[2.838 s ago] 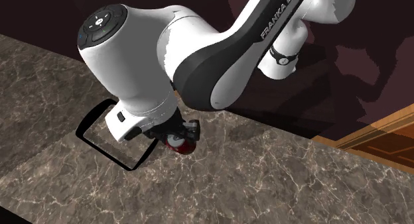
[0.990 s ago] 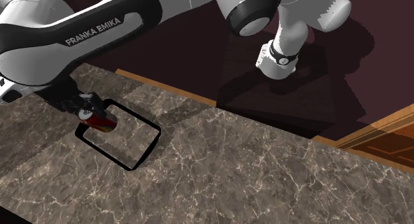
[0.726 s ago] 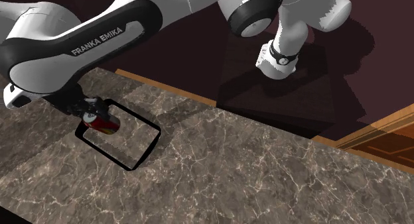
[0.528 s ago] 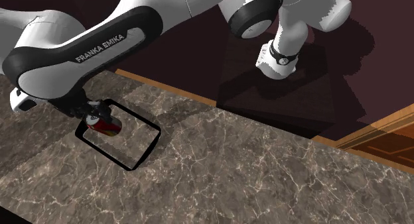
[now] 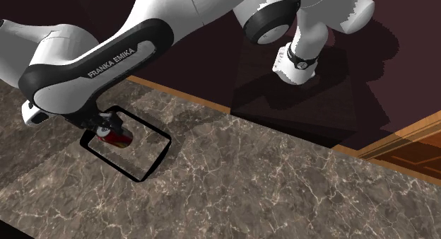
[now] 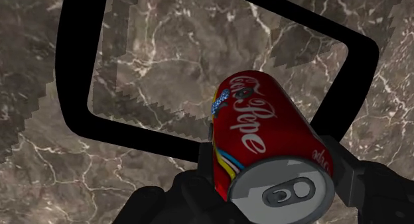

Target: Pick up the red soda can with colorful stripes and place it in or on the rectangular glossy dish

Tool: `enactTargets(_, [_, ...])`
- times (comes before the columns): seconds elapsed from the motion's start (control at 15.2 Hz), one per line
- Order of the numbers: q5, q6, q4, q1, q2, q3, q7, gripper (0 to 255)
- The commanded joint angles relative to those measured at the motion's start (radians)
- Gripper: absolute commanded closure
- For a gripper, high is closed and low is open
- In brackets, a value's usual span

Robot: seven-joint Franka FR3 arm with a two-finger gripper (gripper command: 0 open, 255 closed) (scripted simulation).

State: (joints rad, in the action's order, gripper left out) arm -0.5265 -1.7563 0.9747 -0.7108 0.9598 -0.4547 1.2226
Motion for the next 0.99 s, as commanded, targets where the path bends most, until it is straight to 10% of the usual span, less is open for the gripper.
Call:
enactTargets(0.0, [0.0, -0.001, 0.0, 0.0, 0.0, 0.0, 0.0, 255])
enactTargets(0.13, [0.0, -0.001, 0.0, 0.0, 0.0, 0.0, 0.0, 255])
enactTargets(0.2, [0.0, -0.001, 0.0, 0.0, 0.0, 0.0, 0.0, 0])
enactTargets(0.92, [0.01, 0.125, -0.142, -0.043, 0.005, -0.002, -0.028, 0])
